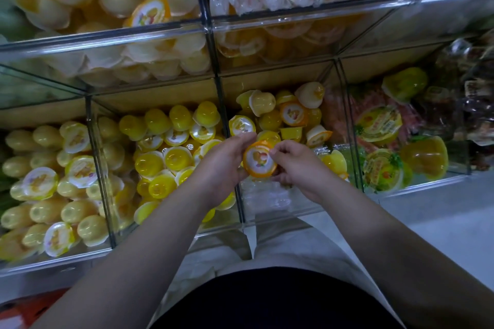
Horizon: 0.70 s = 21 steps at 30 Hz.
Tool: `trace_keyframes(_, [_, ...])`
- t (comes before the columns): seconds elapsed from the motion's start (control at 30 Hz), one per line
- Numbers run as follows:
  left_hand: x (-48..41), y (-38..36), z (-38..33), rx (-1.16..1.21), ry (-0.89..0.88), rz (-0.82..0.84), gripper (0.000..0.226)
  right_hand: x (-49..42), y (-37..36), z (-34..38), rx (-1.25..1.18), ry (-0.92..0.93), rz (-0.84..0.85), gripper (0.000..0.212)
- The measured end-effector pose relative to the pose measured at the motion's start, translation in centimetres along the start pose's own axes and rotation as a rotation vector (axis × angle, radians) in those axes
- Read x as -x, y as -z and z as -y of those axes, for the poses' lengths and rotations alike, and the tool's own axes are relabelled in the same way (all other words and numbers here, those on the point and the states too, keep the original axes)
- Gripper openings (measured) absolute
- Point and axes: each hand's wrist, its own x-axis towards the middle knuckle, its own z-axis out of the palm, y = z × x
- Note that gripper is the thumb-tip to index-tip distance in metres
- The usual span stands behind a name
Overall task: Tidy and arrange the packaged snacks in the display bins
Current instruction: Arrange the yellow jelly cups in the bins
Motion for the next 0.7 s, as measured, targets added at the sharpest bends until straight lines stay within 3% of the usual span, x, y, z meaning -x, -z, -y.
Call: trace_keyframes(0.7, [9.0,3.9,-8.4,-0.031,-0.394,0.059,0.035,7.2,-3.6,11.7,-0.193,0.428,0.061,0.007])
